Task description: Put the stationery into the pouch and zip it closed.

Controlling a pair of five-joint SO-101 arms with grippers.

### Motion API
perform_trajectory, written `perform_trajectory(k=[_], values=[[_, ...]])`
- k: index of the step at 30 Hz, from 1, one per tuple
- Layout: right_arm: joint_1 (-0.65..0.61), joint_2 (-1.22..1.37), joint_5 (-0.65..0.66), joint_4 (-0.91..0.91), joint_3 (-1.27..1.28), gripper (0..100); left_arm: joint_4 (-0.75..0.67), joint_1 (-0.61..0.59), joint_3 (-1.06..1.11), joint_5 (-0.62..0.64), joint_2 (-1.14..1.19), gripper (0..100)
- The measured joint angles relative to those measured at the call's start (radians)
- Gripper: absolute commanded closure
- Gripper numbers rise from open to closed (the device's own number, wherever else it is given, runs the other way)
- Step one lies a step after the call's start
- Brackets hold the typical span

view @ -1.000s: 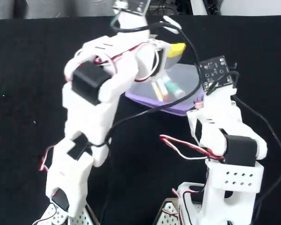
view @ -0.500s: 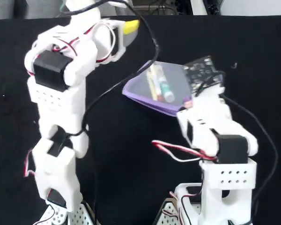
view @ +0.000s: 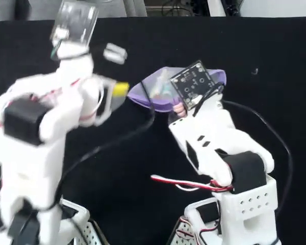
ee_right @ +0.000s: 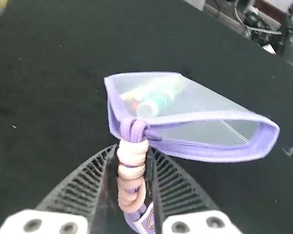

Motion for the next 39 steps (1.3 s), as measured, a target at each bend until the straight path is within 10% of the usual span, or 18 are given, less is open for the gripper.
perform_trajectory(k=[21, 39], values=[[-0.074, 0.002, -0.003, 0.021, -0.118, 98.8, -0.885, 0.101, 1.413, -0.192, -0.870, 77], [-0.074, 0.002, -0.003, 0.021, -0.118, 98.8, -1.306, 0.172, 1.672, -0.281, -0.928, 77]])
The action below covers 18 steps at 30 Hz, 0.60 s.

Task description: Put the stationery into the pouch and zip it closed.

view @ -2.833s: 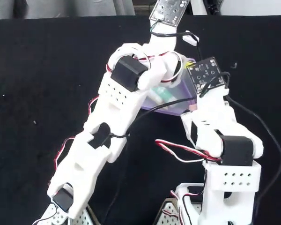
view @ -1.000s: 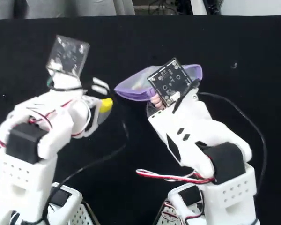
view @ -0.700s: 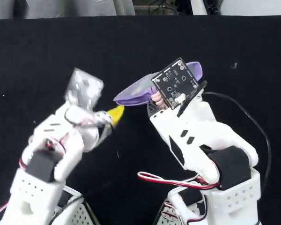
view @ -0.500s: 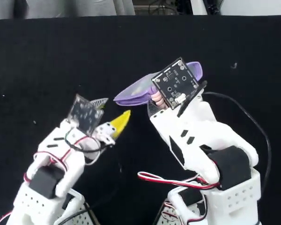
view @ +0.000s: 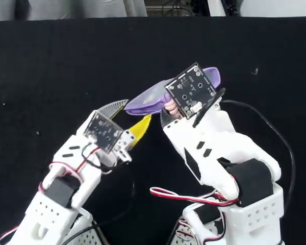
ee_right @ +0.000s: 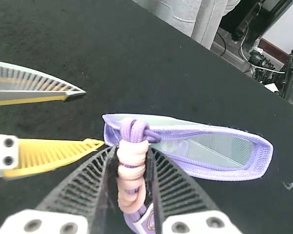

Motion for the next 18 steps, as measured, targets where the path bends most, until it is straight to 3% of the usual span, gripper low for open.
perform_trajectory(k=[9, 18], values=[[0.000, 0.000, 0.000, 0.000, 0.000, 98.8, -0.071, 0.084, -0.064, -0.003, 0.241, 78], [0.000, 0.000, 0.000, 0.000, 0.000, 98.8, -0.103, 0.091, -0.118, -0.003, 0.293, 78]])
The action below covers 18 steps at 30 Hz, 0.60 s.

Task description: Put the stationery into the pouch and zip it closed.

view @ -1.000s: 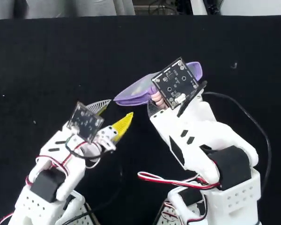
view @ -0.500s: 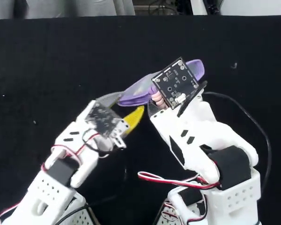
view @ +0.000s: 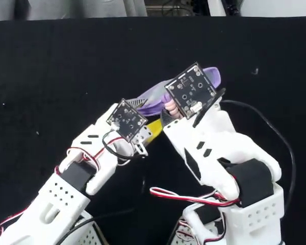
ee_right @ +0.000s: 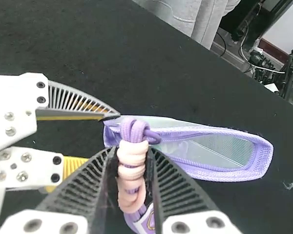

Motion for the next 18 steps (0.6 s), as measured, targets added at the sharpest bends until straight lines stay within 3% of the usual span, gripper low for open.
perform_trajectory(k=[12, 17, 18], values=[[0.000, 0.000, 0.000, 0.000, 0.000, 98.8, -0.043, 0.051, -0.118, 0.000, 0.219, 78], [0.000, 0.000, 0.000, 0.000, 0.000, 98.8, -0.043, 0.051, -0.144, 0.000, 0.270, 97], [0.000, 0.000, 0.000, 0.000, 0.000, 98.8, -0.043, 0.051, -0.144, 0.000, 0.269, 97]])
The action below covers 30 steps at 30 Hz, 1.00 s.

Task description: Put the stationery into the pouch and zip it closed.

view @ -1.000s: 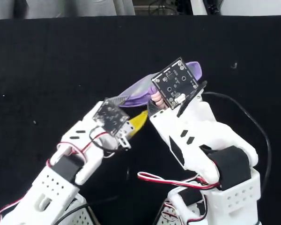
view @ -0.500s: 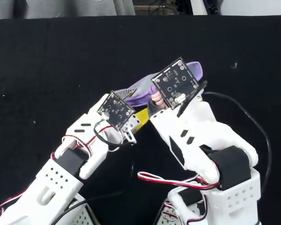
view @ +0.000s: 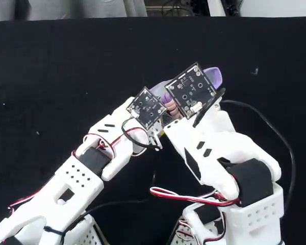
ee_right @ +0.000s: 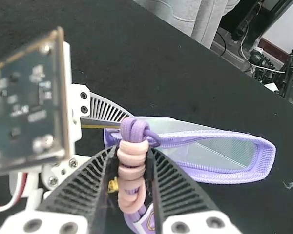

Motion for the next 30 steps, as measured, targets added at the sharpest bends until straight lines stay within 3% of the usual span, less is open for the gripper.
perform_trajectory(k=[12, 17, 21, 30], values=[[-0.002, -0.002, 0.000, 0.000, -0.002, 98.8, 0.011, 0.009, 0.144, 0.005, -0.250, 97], [0.000, -0.002, 0.000, 0.000, -0.002, 98.8, 0.150, 0.009, 0.153, 0.006, -0.376, 97], [0.071, -0.002, 0.000, -0.025, -0.002, 98.8, 0.241, 0.015, 0.153, 0.005, -0.471, 97], [0.127, 0.120, 0.002, -0.034, -0.046, 98.8, 0.302, 0.017, 0.233, 0.002, -0.634, 97]])
